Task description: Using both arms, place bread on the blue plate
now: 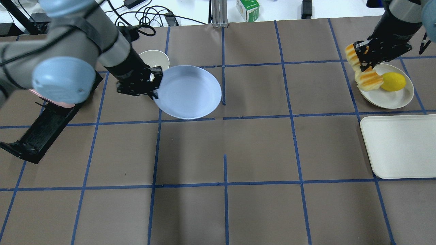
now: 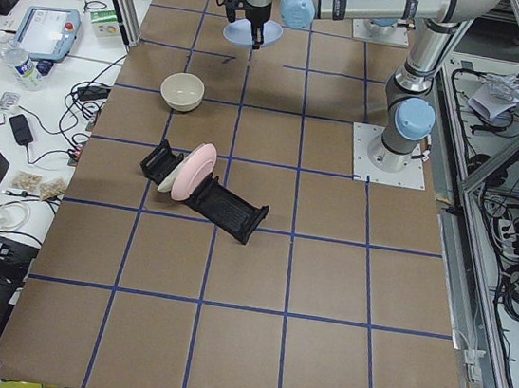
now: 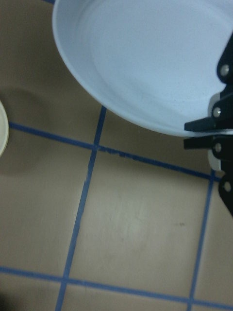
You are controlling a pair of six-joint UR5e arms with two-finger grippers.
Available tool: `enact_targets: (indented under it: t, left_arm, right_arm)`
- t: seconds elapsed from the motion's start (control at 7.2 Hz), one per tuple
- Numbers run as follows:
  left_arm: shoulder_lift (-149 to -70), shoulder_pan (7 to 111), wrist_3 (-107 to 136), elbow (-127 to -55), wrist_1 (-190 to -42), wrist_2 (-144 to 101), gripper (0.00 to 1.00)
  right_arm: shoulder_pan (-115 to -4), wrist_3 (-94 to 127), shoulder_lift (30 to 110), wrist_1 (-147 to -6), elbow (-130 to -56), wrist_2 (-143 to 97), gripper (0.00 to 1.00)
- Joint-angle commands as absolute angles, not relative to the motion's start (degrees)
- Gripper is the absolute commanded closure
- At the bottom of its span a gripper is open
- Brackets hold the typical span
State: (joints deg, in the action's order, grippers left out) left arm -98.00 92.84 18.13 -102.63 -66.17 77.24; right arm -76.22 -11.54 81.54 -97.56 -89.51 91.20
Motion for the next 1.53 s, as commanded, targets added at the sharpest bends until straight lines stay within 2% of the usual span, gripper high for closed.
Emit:
enact_targets:
  t: [0.0,0.42,0.56,0.83,0.97,1.39]
  left_arm:
    - [-104.3,96.66,20.93,-110.03,-49.33,73.39,1.0]
    - [-110.81,98.08,14.7,-109.95,-44.74,74.0,1.0]
    - [-111.44,98.09,11.37,-109.86,-43.43,74.09,0.01]
    - [-108.65,97.82,10.9,-106.64,-44.11,76.18,0.0]
    - [-106.2,97.74,10.81,-102.87,-51.87,81.86,0.0]
    - [-98.11,94.59,5.49,-85.04,-91.72,92.43,0.0]
  right_arm:
    - [-78.82,-6.18,81.21,-97.3,-90.08,90.88,1.0]
    - [-87.34,1.72,80.25,-102.44,-95.43,90.79,1.0]
    - [-89.54,5.32,80.16,-104.31,-96.32,90.44,1.0]
    - [-96.65,11.13,78.15,-107.03,-96.42,87.89,1.0]
    - [-99.9,17.25,74.65,-109.75,-96.15,87.8,1.0]
    - [-109.67,34.39,64.11,-125.62,-95.98,84.15,1.0]
